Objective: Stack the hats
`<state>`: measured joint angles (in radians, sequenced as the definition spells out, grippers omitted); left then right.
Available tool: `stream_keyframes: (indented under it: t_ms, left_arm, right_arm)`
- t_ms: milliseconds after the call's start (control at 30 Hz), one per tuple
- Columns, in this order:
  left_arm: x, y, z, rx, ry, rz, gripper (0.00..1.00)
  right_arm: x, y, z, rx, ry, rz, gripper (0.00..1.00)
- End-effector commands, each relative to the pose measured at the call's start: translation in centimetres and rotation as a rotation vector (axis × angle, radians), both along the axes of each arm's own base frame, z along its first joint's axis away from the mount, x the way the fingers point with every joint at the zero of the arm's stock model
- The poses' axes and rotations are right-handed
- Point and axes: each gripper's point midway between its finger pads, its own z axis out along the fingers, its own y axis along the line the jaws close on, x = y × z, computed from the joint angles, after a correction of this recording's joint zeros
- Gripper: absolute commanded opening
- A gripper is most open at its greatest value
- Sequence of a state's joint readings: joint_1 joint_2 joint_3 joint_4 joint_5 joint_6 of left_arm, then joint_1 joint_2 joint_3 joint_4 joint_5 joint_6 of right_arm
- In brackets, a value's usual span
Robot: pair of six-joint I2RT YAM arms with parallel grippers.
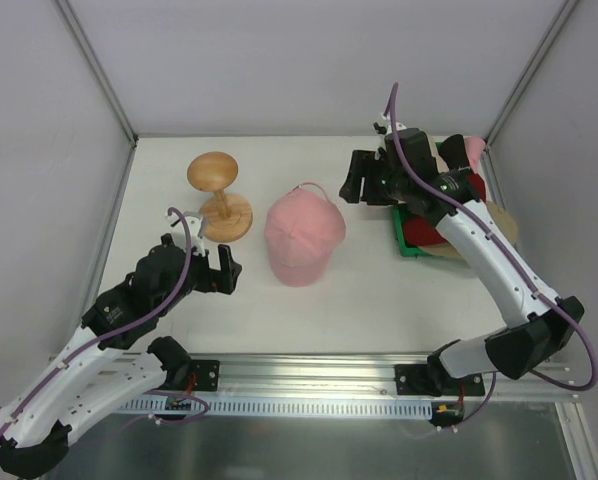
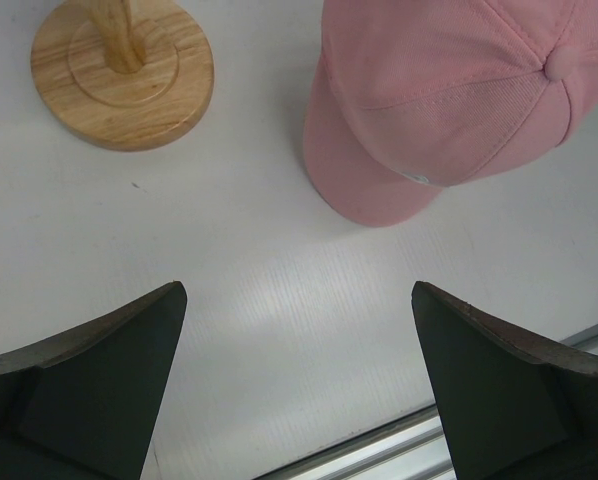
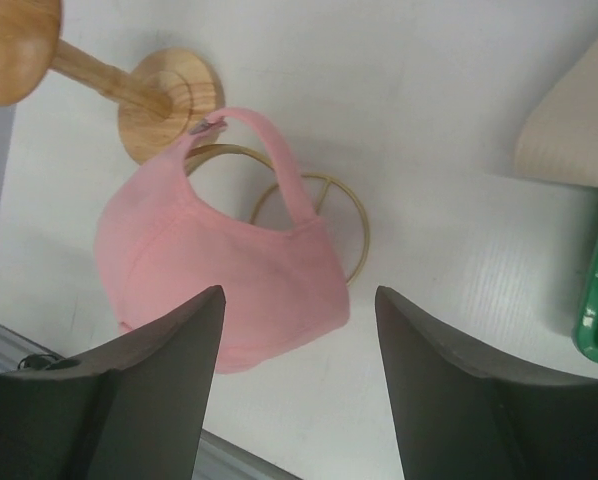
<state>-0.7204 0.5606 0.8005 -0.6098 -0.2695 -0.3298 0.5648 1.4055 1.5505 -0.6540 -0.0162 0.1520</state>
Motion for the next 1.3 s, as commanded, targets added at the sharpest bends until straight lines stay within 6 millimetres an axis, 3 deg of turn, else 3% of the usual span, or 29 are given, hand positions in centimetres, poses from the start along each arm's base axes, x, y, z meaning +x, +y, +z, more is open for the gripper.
stream_keyframes:
  t_ms: [0, 133, 267, 433, 633, 833, 1267]
  left_arm:
    - [0.1, -0.5, 2.2, -0.049, -0.040, -0.010, 0.99]
    - [0.2, -0.6, 2.4, -0.045, -0.039, -0.014, 0.99]
    - [0.3, -0.7, 2.5, -0.031, -0.042, -0.022, 0.99]
    - [0.4, -0.6, 2.0, -0.021, -0.038, -0.020, 0.99]
    - [0.4, -0.4, 1.2, 0.003, -0.036, -0.022, 0.99]
    - [0.4, -0.4, 0.4, 0.010, -0.031, -0.024, 0.99]
    - [0.3, -0.4, 0.2, 0.014, -0.032, -0.033, 0.99]
  right_arm:
    - [0.3, -3.3, 0.0, -0.069, 0.029, -0.089, 0.66]
    - [1.5, -8.3, -0.1, -0.119, 0.053, -0.222, 0.66]
    - [3.3, -16.8, -1.1, -0.238, 0.126, -0.456, 0.63]
    - [3.7, -23.7, -2.1, -0.372, 0.188, -0.643, 0.62]
    - [5.2, -27.3, -3.6, -0.353, 0.252, -0.717, 0.61]
    - [7.4, -27.0, -4.5, -0.302, 0.279, -0.690, 0.61]
    - [9.5, -32.0, -6.9, -0.359, 0.339, -0.809, 0.60]
